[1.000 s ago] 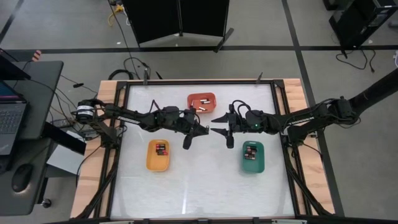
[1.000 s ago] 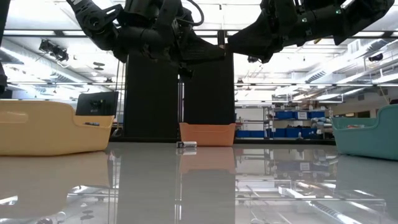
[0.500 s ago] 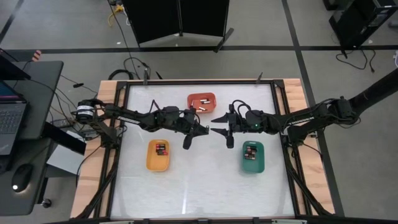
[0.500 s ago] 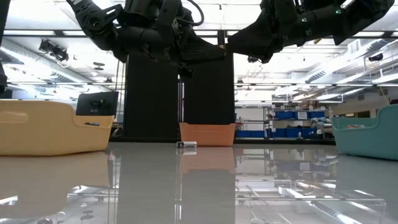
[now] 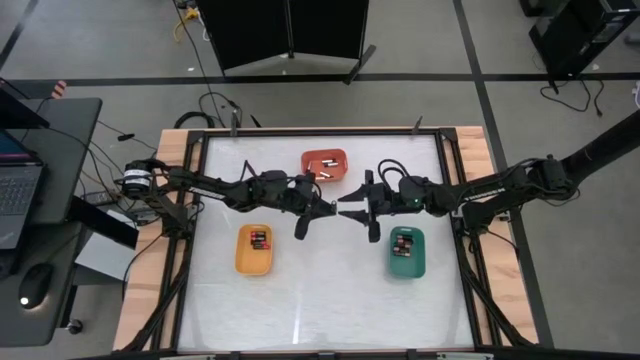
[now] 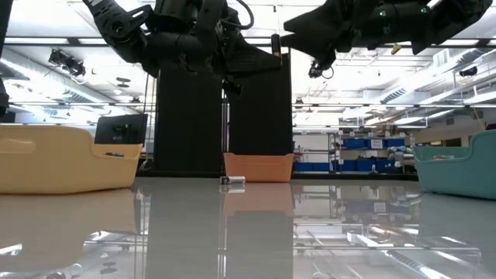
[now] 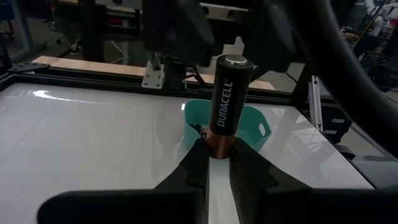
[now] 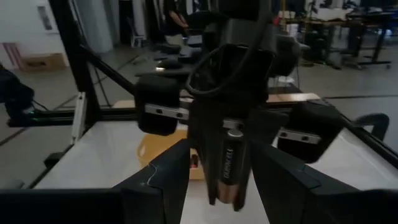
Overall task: Sort batteries
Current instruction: Put the brown battery into the green bin
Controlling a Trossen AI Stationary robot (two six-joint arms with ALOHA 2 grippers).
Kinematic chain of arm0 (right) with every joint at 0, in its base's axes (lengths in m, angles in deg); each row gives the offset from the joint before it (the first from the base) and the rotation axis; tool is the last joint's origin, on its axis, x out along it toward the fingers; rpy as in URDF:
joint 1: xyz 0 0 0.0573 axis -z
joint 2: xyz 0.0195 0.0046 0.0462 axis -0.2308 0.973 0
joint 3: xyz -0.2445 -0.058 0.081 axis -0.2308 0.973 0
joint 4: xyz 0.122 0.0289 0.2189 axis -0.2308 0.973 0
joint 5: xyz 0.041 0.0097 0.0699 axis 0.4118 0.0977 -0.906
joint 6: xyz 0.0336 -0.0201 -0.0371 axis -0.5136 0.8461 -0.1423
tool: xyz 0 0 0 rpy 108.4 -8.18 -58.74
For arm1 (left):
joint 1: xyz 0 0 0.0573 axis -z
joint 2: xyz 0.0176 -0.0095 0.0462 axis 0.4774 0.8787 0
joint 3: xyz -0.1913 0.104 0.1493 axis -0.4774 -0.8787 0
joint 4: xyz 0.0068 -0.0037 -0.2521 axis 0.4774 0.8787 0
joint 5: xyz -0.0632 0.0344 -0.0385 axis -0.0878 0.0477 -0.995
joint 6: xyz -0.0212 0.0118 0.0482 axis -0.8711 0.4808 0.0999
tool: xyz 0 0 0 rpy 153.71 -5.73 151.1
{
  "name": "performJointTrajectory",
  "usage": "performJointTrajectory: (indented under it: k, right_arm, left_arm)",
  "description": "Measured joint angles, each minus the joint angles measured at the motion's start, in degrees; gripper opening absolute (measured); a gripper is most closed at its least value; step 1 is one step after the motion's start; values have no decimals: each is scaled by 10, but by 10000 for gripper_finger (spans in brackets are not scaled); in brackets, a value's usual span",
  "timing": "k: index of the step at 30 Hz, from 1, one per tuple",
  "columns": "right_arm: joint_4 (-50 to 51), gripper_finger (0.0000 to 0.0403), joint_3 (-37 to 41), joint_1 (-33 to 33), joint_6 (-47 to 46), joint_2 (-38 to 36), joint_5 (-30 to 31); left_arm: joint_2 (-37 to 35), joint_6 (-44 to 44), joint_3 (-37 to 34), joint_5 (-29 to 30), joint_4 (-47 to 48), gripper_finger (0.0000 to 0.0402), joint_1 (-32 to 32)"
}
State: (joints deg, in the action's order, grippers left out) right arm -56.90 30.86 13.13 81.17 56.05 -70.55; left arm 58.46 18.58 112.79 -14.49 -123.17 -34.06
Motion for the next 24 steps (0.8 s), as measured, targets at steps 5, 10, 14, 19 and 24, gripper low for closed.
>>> performJointTrajectory:
  k: [5,10,14,19,24]
  right_arm:
    - [-19,179,0,0,-14,0,-5]
    - [-27,174,0,4,-20,0,-5]
    - [-28,174,0,8,-26,0,-5]
    - [-34,171,0,8,-25,0,-5]
    - [-35,159,0,8,-24,0,-5]
  left_arm:
    - [0,0,0,5,-2,44,0]
    - [0,1,0,6,-24,44,0]
    - [0,2,7,5,-25,44,0]
    - [4,21,43,5,15,44,-1]
    - [4,32,60,5,34,44,-1]
